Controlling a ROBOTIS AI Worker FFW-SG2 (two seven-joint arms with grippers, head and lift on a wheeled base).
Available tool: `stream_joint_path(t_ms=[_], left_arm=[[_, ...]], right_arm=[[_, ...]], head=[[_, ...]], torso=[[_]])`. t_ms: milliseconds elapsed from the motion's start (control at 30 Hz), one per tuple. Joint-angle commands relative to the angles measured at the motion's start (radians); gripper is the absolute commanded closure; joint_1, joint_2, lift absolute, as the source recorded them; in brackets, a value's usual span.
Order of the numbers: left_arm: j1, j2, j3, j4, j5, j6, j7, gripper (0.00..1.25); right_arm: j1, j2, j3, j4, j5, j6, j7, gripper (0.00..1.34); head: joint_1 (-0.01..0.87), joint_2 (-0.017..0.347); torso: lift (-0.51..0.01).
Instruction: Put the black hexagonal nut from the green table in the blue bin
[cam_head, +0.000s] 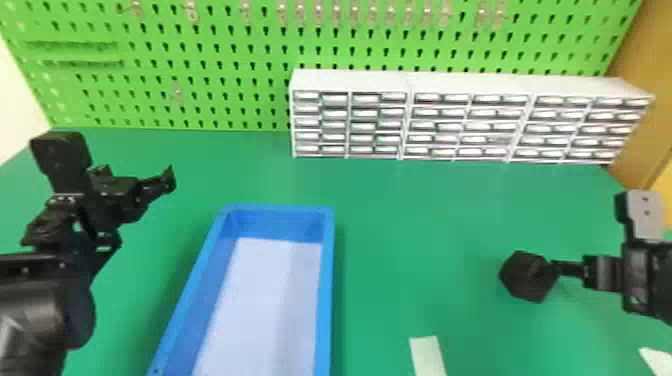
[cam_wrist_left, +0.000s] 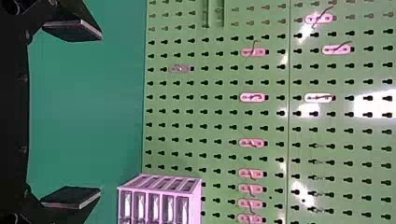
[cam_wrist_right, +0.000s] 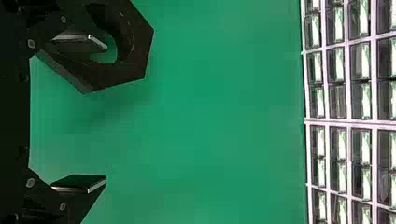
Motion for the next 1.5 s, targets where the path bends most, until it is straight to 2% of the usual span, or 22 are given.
stream_joint_path(t_ms=[0,300,1467], left_arm=[[0.000,0.000,-0.001,0.000,0.000,0.000,0.000,0.11],[0.000,0.000,-0.001,0.000,-0.001,0.000,0.000,0.11],[0.000,0.000,-0.005,0.002,-0.001,0.002,0.000,0.11]], right_arm=[[-0.004,0.000,-0.001,0.006,0.000,-0.009,0.000,0.29],[-0.015,-0.001,0.004,0.028,0.002,-0.029,0.000,0.29],[-0.023,0.022,-0.007,0.106,0.018,-0.109,0.000,0.29]], head=[[0.666,0.032],[0.666,0.032],[0.666,0.032]], torso=[[-0.100],[-0.100],[-0.100]])
